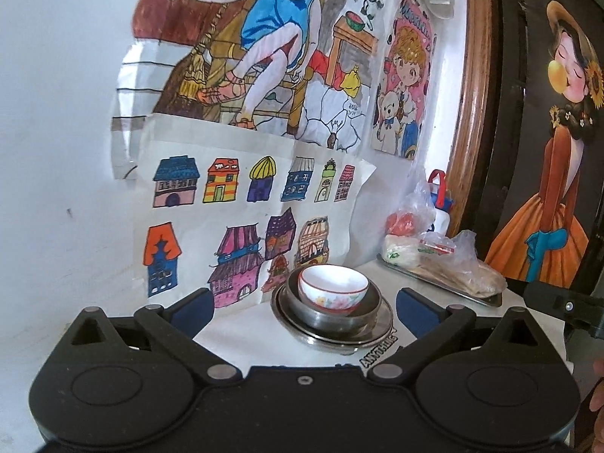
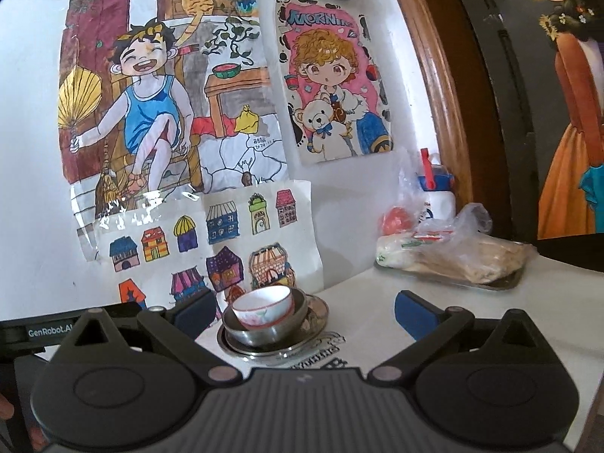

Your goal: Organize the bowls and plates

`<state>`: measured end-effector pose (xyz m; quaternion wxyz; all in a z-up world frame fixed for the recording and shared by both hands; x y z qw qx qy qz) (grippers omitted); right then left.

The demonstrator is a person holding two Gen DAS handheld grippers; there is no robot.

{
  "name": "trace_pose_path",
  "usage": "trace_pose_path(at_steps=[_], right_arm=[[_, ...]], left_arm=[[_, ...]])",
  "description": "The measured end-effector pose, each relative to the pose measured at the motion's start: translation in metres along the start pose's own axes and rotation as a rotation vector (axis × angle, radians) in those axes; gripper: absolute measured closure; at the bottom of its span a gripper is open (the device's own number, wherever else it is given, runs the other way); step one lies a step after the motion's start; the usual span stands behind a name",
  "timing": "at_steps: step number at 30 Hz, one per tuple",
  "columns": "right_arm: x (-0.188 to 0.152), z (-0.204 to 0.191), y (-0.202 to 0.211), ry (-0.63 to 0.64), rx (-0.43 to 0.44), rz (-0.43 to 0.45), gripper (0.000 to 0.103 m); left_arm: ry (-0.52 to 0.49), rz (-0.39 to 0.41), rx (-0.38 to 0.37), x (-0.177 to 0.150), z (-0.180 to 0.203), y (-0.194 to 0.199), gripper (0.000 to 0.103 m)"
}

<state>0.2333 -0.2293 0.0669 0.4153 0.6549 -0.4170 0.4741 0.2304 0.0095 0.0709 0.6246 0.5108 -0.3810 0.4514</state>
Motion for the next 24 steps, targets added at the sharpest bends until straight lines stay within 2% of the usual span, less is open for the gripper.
trace_pose_path(at_steps=[13,24], right_arm=[[-0.011,-0.007,0.034,0.030,-0.044,0.038,0.000],[-0.025,-0.011,0.045,0.039,-0.066,0.024,0.000]], left_arm=[[-0.018,0.003,0.028,-0.021,0.003,0.026,0.001],[-0.027,0.015,0.056,-0.031,0.003,0.039,0.001]])
Point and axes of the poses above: each gripper's, at about its wrist camera, not at the fingertips, and y roughly against the way its jaws point, z to its right, x to its top, the point moved 8 cm from there along -y, roughly the way its jaws point, and after that the axes turned 3 degrees about y, right-handed, at the moved point
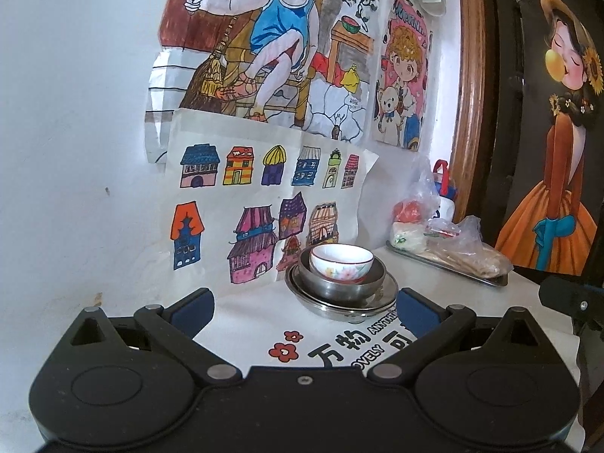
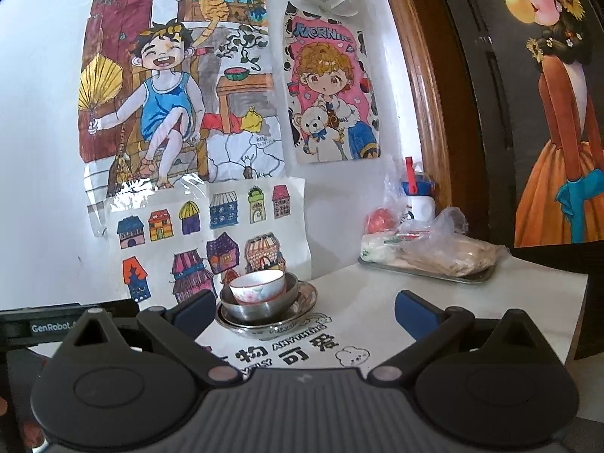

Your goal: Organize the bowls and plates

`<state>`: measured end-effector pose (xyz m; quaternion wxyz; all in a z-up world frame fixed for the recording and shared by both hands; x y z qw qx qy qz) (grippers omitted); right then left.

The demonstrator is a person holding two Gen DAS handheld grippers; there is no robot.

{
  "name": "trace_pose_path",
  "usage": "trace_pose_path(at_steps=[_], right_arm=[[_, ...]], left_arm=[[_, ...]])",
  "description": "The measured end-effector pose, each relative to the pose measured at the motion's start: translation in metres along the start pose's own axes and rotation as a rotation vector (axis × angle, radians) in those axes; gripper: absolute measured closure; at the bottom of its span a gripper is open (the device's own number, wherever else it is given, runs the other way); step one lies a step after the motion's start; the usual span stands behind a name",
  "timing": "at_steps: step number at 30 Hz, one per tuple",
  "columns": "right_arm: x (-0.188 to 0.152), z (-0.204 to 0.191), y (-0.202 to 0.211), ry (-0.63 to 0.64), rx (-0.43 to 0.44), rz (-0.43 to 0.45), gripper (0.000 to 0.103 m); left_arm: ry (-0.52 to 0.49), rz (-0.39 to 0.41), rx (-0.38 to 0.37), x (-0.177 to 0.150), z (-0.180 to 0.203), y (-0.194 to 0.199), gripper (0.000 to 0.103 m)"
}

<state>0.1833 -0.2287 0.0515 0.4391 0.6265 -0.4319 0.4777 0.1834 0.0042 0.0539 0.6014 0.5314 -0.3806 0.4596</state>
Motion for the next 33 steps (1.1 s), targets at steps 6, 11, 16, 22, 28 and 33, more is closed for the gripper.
trace_pose_path(at_steps=[6,11,16,22,28,33], right_arm=[[-0.017,0.005,0.001,-0.029,-0.029,-0.036,0.000],[-0.032,0.008,0.003,-0.017,-0.059,-0.053,0.000],[-0.044,0.009,0.004,-0.003,-0.091,-0.064,0.000],[-0.052,0.009,0.004,-0.007,-0.092,-0.080,0.000],[-0.055,0.008,0.004,-0.006,-0.093,-0.083,0.000],[-0.058,0.008,0.003,-0.011,-0.094,-0.092,0.000]], left_arm=[[-0.008,-0.001,0.012,-0.010,0.002,0.007,0.001],[-0.025,-0.004,0.029,-0.024,0.005,0.011,0.001],[-0.028,-0.012,0.055,-0.037,0.006,0.010,0.001],[-0.021,-0.035,0.069,-0.049,0.006,0.007,0.001],[-0.007,-0.051,0.078,-0.056,0.002,0.006,0.001],[-0.003,-0.057,0.085,-0.058,0.000,0.004,0.001]])
Point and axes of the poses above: each gripper's, at about its wrist camera, not at the fingertips, and y roughly against the way its jaws point, z to its right, x to its top, the point moved 8 cm from there along -y, roughly the way its jaws point, and after that the axes turned 3 degrees about y, right-handed, at the moved point
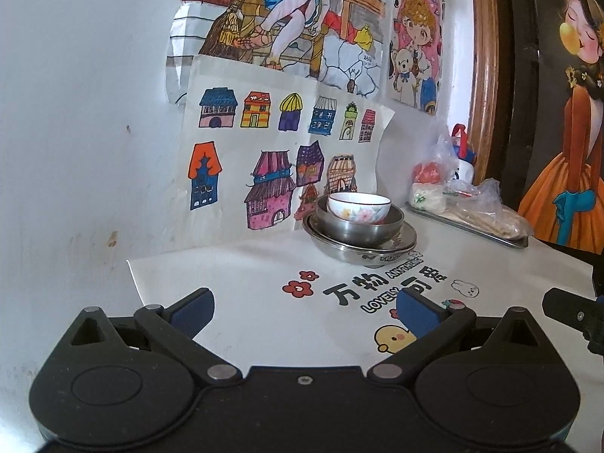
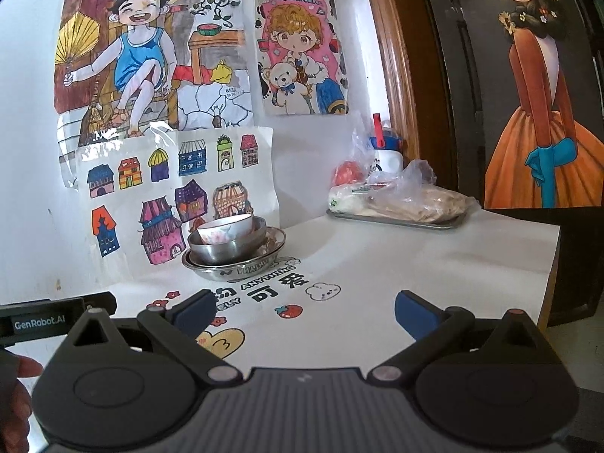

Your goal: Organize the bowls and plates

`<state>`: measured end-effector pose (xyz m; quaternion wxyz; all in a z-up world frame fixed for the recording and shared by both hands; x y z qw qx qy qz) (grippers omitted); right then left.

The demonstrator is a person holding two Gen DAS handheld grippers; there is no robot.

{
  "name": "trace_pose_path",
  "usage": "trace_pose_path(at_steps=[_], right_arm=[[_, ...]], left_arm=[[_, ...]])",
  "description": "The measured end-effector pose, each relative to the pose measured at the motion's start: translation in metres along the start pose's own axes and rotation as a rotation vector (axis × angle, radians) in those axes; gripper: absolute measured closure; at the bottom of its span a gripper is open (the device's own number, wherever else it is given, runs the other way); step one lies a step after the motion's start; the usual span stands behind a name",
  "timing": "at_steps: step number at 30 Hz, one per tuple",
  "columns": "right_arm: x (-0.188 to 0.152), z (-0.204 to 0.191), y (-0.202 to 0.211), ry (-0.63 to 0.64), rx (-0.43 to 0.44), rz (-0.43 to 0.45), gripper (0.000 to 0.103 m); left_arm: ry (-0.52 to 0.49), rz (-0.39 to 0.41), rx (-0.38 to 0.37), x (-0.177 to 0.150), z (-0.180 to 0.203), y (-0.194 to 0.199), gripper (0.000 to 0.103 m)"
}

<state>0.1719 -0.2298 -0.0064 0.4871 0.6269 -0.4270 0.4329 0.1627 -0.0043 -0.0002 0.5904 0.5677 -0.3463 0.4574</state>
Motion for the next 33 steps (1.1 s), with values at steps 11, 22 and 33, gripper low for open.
trace_pose_path(at_steps=[11,22,33], right_arm=[[-0.0032,-0.0013,-0.0057,-0.002,-0.001,-0.022,0.000],[-0.0034,-0.0007,-0.0076,-0.004,-0.002,-0.024,0.000],[-0.0034,-0.0017,-0.0070,-0.001,-0.001,-0.021,0.000]], left_arm=[[-0.002,-0.012,0.010,-0.0033,-0.0015,-0.0048,0.001],[-0.002,-0.020,0.014,-0.0052,-0.0024,-0.0078,0.001],[-0.003,-0.020,0.014,-0.0051,-0.0028,-0.0077,0.001]])
Point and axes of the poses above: each gripper's, at about its wrist camera, not at the fingertips, and y roughly against the way its jaws point, z to its right, x to its top, the point moved 8 cm from there along -y, roughly the way its jaws point, and after that the axes turned 3 degrees about y, right-handed, at the moved point
